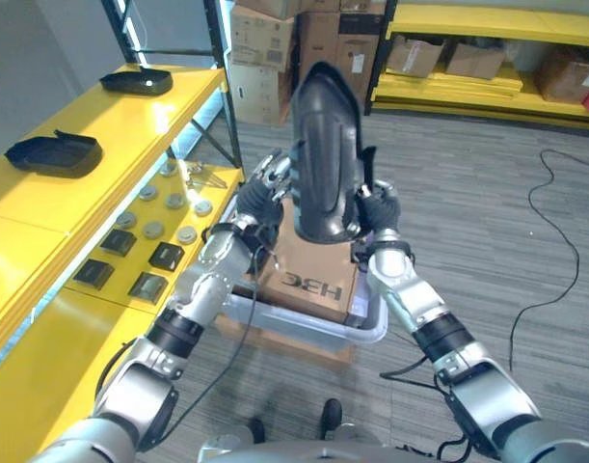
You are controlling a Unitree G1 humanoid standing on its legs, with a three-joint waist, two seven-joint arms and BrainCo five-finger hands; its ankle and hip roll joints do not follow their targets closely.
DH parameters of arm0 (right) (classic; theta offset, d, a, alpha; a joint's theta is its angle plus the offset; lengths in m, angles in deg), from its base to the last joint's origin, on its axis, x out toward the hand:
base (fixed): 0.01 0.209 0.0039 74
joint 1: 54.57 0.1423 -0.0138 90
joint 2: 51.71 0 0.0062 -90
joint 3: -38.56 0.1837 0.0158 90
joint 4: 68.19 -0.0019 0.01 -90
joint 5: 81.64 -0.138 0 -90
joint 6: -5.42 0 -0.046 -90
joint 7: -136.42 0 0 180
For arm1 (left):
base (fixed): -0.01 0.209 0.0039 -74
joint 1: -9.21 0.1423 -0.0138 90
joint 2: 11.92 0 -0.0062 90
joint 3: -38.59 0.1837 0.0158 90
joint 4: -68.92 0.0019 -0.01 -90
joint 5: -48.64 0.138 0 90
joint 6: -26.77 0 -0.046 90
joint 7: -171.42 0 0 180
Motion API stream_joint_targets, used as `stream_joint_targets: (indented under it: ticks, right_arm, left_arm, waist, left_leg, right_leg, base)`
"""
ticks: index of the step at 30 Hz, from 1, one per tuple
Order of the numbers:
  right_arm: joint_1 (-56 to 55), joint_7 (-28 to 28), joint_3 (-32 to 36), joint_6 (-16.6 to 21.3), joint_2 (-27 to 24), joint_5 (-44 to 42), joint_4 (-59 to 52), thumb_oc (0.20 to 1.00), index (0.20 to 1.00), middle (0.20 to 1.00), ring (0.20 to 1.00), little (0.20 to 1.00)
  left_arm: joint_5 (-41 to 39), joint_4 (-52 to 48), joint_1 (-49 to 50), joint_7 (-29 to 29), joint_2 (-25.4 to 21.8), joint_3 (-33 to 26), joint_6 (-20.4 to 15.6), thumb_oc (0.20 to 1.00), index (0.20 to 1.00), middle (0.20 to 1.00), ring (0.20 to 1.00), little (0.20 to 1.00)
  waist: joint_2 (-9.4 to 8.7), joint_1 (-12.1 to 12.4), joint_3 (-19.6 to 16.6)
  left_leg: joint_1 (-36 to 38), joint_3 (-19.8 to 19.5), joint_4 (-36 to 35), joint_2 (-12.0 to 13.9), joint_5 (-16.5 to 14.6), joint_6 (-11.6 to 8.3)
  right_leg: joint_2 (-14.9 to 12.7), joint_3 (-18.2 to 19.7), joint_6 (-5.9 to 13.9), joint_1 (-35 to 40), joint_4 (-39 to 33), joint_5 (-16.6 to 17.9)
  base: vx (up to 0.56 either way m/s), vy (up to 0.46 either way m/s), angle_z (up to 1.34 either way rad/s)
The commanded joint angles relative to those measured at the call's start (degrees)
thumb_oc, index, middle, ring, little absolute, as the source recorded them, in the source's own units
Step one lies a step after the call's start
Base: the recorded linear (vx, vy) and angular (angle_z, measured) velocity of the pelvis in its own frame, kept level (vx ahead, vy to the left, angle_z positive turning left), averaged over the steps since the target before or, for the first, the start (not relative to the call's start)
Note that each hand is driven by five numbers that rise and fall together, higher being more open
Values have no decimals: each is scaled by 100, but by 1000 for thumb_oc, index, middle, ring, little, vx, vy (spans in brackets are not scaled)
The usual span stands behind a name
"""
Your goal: Move parts from the plastic box to the shelf.
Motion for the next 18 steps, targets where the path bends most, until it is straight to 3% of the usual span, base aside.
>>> stream_joint_targets:
  ticks: [1, 6, 13, 18]
  right_arm:
    - [368, -72, 94, 272, 104, 97, -256, 200, 200, 200, 200, 200]
    - [385, -57, 64, 297, 113, 84, -156, 200, 200, 200, 200, 200]
    - [435, -5, 75, 301, 103, 16, -149, 200, 200, 200, 200, 200]
    - [515, 50, 97, 316, 99, -31, -82, 200, 200, 200, 200, 200]
  left_arm:
    - [1066, 107, -425, -82, -113, 284, -472, 1000, 1000, 1000, 1000, 1000]
    - [2014, 30, -580, -123, -323, 409, 168, 1000, 1000, 1000, 1000, 1000]
    - [2468, 294, -664, -200, -496, 599, 583, 1000, 1000, 1000, 1000, 1000]
    - [2318, 565, -632, -282, -448, 581, 691, 1000, 1000, 1000, 1000, 1000]
  waist:
    - [-160, 233, -488]
    - [-143, 244, -526]
    - [-128, 238, -581]
    - [-124, 237, -596]
  left_leg:
    - [-239, 180, 21, 254, 29, -130]
    - [-211, 170, -11, 261, 31, -138]
    - [-179, 151, -40, 253, 21, -125]
    - [-154, 140, -58, 253, 24, -124]
  right_leg:
    - [-452, 33, 705, 430, 224, -761]
    - [-435, 34, 714, 444, 205, -766]
    - [-430, 46, 731, 442, 206, -773]
    - [-424, 52, 738, 454, 203, -775]
  base:
    - [0, 0, 0]
    - [0, 0, 0]
    - [0, 0, 0]
    - [0, 0, 0]
